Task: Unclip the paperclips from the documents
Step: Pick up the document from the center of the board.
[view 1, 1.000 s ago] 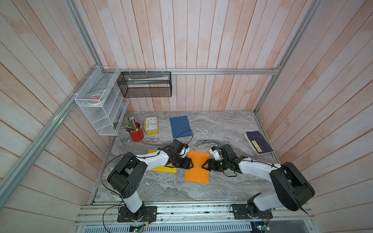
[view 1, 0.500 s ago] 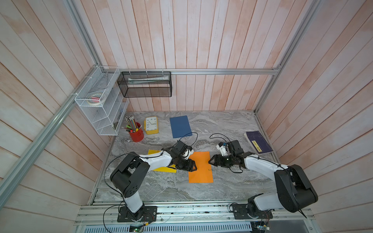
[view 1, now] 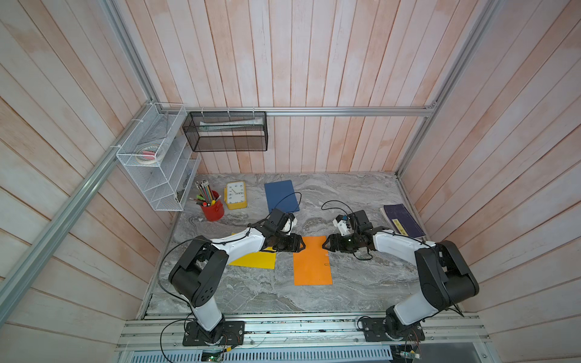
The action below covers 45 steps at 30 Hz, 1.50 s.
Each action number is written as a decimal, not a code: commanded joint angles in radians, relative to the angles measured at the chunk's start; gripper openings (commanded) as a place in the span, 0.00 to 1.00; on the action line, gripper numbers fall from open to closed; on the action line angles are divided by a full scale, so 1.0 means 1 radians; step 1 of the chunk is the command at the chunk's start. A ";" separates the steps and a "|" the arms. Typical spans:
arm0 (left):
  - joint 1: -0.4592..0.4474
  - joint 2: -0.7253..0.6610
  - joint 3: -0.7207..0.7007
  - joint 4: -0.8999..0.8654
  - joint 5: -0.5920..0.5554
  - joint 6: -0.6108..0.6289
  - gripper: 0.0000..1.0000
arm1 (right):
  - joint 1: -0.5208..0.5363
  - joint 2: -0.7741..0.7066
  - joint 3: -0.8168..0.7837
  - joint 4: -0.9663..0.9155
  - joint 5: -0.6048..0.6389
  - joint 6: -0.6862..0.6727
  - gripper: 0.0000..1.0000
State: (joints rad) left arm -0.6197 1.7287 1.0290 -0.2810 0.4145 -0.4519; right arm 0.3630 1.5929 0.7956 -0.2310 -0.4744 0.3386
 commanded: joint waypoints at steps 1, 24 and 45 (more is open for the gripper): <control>0.010 0.045 0.022 0.019 -0.037 -0.023 0.67 | -0.007 0.028 0.022 -0.028 0.006 -0.032 0.73; 0.003 0.154 0.072 -0.020 -0.045 -0.036 0.65 | 0.009 0.064 -0.006 -0.001 -0.055 -0.033 0.73; -0.012 0.191 0.082 -0.015 -0.004 -0.030 0.62 | 0.037 0.105 -0.047 0.072 -0.121 0.008 0.73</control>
State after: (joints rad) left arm -0.6193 1.8793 1.1110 -0.2691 0.3889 -0.4870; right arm 0.3866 1.6531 0.7876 -0.1234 -0.5877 0.3256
